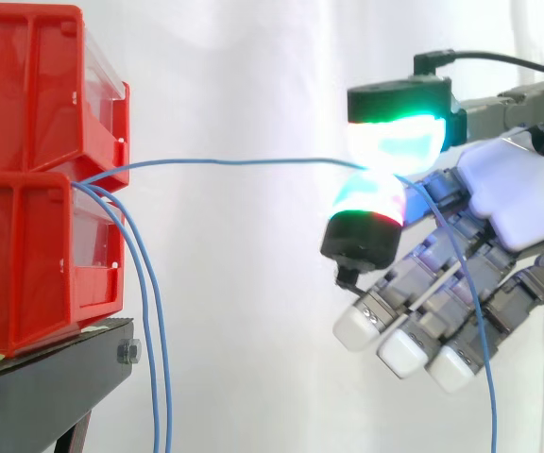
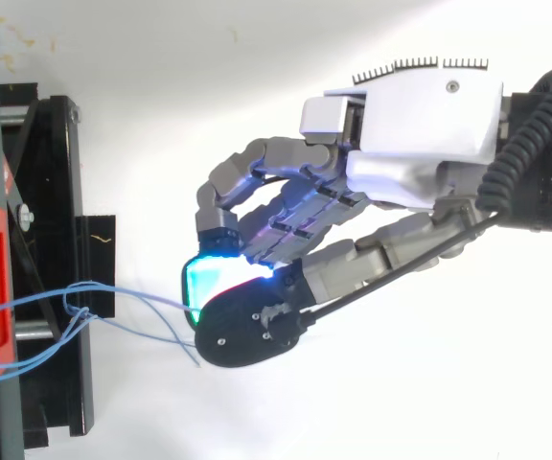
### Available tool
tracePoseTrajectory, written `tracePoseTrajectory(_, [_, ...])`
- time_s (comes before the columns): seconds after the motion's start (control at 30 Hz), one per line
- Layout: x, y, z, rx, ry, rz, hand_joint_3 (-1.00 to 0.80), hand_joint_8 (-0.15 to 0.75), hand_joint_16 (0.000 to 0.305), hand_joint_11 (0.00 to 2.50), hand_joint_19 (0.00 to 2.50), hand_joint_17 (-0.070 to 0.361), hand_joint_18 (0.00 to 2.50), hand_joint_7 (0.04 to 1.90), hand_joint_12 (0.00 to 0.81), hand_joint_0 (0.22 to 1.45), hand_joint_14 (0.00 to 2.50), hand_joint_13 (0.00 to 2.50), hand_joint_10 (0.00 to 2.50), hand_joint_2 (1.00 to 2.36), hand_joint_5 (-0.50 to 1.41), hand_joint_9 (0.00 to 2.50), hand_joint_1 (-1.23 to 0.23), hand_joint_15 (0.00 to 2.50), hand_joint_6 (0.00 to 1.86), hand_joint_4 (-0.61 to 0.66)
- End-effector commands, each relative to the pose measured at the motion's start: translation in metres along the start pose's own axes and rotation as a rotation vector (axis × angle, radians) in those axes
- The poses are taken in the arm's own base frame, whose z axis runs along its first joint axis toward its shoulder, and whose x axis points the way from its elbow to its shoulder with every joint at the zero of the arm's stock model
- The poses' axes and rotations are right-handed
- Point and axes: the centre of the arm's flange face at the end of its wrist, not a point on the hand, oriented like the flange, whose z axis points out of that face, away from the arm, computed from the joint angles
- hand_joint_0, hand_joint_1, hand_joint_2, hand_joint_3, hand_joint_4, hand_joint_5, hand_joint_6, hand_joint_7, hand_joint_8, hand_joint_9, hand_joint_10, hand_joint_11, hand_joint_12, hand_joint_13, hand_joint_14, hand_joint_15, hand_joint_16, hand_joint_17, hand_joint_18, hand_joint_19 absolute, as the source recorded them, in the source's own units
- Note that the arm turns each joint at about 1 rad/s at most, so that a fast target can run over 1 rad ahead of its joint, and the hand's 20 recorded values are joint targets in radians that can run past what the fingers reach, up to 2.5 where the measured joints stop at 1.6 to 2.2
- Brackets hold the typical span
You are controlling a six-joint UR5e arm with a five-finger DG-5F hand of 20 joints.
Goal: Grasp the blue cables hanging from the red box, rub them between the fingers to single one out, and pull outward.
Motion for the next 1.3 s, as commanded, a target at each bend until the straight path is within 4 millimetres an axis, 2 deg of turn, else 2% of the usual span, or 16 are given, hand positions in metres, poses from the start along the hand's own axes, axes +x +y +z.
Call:
tracePoseTrajectory(0.0, [0.0017,0.0031,0.0022,-0.028,0.006,0.006,0.11,0.293,0.061,0.07,0.25,0.136,0.59,1.28,0.457,0.60,0.01,0.61,0.00,1.18,-0.09,0.65,-0.85,0.32,0.92,-0.23])
tracePoseTrajectory(1.27, [0.0018,0.0048,0.0060,-0.058,0.011,0.014,0.09,0.309,0.062,0.11,0.29,0.140,0.62,1.29,0.470,0.59,0.01,0.63,0.00,1.22,-0.09,0.70,-0.85,0.35,0.92,-0.22])
